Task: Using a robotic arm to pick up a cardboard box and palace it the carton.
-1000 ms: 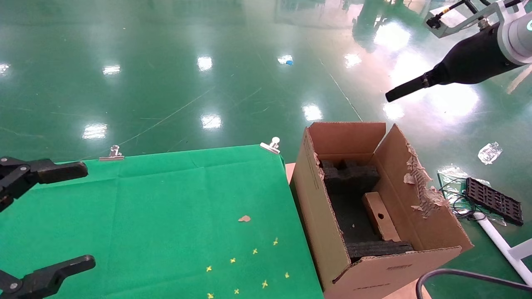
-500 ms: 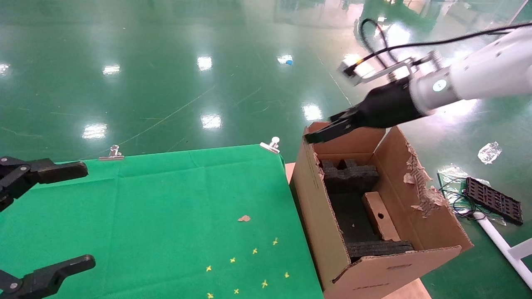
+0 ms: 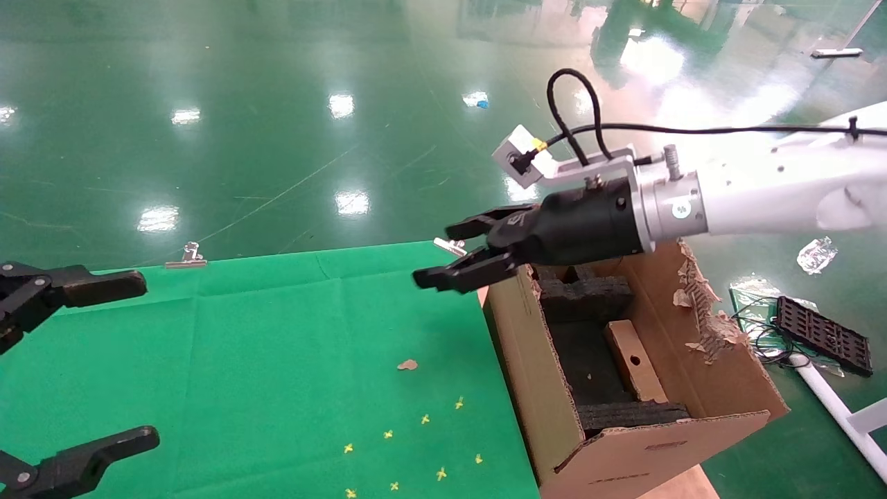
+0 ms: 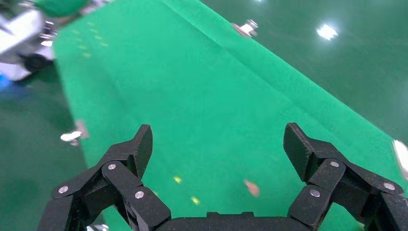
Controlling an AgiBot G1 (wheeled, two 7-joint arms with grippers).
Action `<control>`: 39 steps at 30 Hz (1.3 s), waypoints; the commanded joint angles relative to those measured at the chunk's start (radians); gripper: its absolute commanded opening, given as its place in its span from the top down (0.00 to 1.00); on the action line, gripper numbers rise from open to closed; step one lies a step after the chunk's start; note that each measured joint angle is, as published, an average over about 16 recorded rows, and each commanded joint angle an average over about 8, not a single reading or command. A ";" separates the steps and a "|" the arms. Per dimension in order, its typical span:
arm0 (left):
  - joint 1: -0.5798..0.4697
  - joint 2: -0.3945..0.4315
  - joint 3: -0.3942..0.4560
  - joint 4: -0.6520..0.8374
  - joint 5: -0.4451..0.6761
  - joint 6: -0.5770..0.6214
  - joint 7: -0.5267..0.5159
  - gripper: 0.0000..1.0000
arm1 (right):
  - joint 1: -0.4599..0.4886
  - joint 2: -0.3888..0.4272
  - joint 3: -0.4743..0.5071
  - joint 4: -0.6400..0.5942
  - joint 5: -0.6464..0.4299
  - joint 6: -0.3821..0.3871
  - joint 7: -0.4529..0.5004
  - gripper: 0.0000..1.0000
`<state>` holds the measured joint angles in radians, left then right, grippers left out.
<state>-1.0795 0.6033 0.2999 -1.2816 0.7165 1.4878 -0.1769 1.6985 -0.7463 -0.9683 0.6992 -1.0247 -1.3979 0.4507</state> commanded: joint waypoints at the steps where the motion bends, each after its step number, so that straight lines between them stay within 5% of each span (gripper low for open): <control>1: 0.000 0.000 0.000 0.000 0.000 0.000 0.000 0.00 | -0.041 0.009 0.045 0.039 0.019 -0.006 -0.017 0.00; 29: 0.000 -0.001 0.001 0.000 -0.001 -0.001 0.001 0.00 | -0.612 0.132 0.675 0.573 0.288 -0.096 -0.257 0.00; 39: 0.000 -0.001 0.001 0.000 -0.001 -0.001 0.001 0.00 | -0.658 0.142 0.726 0.614 0.311 -0.103 -0.271 0.00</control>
<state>-1.0796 0.6026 0.3014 -1.2813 0.7153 1.4868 -0.1760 1.0416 -0.6048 -0.2438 1.3115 -0.7147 -1.5009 0.1793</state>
